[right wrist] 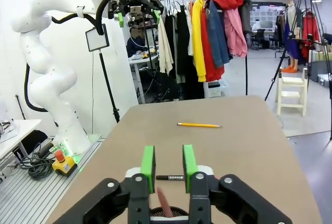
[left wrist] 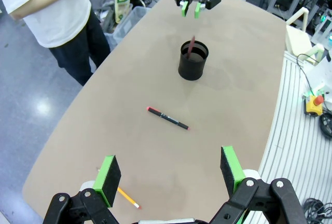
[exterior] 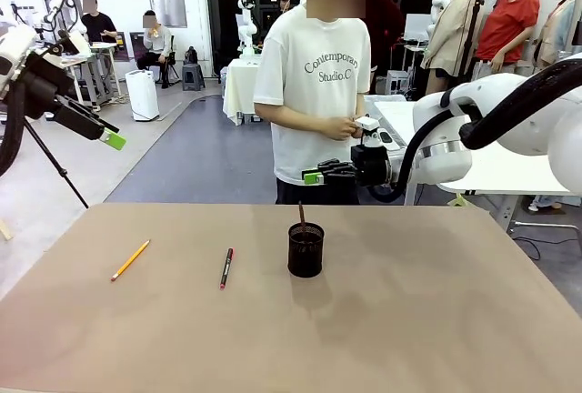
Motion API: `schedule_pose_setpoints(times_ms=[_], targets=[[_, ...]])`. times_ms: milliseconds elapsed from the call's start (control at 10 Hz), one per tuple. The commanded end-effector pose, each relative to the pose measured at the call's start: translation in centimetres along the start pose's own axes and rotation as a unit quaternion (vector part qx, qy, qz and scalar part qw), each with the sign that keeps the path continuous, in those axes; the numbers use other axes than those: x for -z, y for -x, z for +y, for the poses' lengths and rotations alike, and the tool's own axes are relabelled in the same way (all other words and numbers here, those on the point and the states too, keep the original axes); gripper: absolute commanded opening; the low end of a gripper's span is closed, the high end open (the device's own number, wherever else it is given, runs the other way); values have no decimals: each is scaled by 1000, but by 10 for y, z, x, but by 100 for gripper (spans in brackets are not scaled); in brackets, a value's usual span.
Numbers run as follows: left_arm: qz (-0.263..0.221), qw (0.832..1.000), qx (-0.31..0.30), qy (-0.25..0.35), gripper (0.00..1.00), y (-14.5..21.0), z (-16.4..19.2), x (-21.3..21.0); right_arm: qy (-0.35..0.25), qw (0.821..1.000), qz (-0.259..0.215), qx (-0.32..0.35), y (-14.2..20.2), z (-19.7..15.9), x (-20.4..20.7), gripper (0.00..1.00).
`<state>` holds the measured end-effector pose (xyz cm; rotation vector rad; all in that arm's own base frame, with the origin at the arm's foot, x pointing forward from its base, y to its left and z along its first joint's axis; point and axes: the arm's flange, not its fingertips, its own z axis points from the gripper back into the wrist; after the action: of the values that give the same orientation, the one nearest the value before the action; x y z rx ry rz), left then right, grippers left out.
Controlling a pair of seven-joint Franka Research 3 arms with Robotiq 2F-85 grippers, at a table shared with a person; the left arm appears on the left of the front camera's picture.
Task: Place the pens into the pen holder.
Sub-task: Pick up a writing instrument from the table and place it into the Pen holder.
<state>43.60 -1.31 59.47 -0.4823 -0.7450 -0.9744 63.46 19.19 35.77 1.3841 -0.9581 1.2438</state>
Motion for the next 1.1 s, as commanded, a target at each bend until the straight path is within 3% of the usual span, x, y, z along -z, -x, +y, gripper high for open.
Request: schedule_pose_setpoints(times_ms=[0,100,300,600,1000], targets=[[-1,1000,1,-1,100,0,0,-2,-17,1000,17,13,-7,-6,0,92],[-1,1000,1,-1,100,0,0,-2,-12,1000,23,13,-10,-5,-3,100],[-1,1000,1,-1,100,0,0,-2,10,999,40,0,-29,5,-16,100],[-1,1000,1,-1,100,0,0,-2,33,990,136,29,-75,40,-37,100],[-1,1000,1,-1,100,0,0,-2,118,947,276,114,-119,97,-67,100]])
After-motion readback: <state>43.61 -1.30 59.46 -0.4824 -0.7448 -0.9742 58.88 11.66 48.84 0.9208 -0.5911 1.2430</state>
